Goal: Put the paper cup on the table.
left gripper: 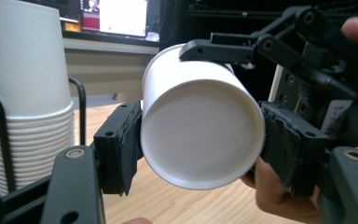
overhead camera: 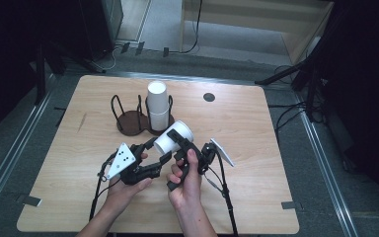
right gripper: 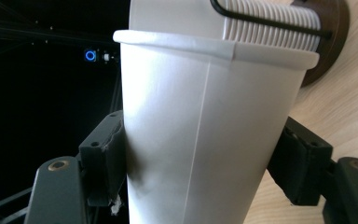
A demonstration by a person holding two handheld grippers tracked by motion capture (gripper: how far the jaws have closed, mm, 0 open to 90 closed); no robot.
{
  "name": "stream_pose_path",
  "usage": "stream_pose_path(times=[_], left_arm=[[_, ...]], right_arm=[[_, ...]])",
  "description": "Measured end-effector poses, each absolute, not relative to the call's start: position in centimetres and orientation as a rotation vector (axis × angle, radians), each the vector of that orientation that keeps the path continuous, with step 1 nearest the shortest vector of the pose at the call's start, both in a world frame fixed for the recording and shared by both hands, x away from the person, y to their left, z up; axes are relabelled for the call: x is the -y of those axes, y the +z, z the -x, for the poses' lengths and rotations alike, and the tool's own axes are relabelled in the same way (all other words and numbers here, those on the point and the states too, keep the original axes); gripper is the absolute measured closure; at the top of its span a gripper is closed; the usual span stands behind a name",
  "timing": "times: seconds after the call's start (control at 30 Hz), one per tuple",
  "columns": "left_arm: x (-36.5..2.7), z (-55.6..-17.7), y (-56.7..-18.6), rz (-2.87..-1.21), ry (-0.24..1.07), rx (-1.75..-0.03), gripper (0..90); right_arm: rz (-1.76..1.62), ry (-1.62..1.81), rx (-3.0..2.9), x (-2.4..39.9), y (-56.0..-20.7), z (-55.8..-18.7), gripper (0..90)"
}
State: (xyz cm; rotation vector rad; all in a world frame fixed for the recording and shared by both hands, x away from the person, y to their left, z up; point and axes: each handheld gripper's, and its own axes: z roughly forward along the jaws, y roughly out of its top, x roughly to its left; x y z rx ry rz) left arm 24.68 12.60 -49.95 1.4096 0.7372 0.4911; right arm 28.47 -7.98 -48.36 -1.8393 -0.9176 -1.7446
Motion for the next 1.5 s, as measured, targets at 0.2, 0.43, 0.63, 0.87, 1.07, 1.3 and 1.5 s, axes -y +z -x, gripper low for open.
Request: stream_pose_path(times=[0.2, 0.43, 0.63, 0.87, 1.07, 1.3, 1.5], left_arm=[[-13.0, -24.9, -49.9, -1.4, 0.441, -0.769, 23.9], [-13.0, -25.1, -49.7, -1.459, 0.404, -0.809, 13.2], [-13.0, -25.1, -49.7, -1.506, 0.369, -0.837, 4.6], [-13.4, -25.2, -49.7, -1.535, 0.347, -0.866, 0.0], [-13.8, -25.3, -49.7, -1.549, 0.35, -0.877, 0.0], [-14.4, -25.3, -49.7, -1.576, 0.343, -0.894, 0.0], [-15.1, -25.3, -49.9, -1.599, 0.344, -0.904, 0.0]], right_arm=[[1.885, -1.807, 0.969, 8.8, -48.0, -28.5, 29.3], [1.949, -1.913, 1.079, 9.6, -47.4, -28.6, 29.8], [1.996, -2.022, 1.227, 10.0, -47.2, -28.6, 30.1], [2.037, -2.075, 1.361, 10.0, -47.0, -28.4, 30.2], [2.067, -2.158, 1.579, 9.8, -46.5, -28.3, 30.1], [2.061, -2.222, 1.704, 10.0, -46.2, -28.3, 30.0], [2.049, -2.258, 1.832, 10.3, -46.3, -28.4, 29.8]])
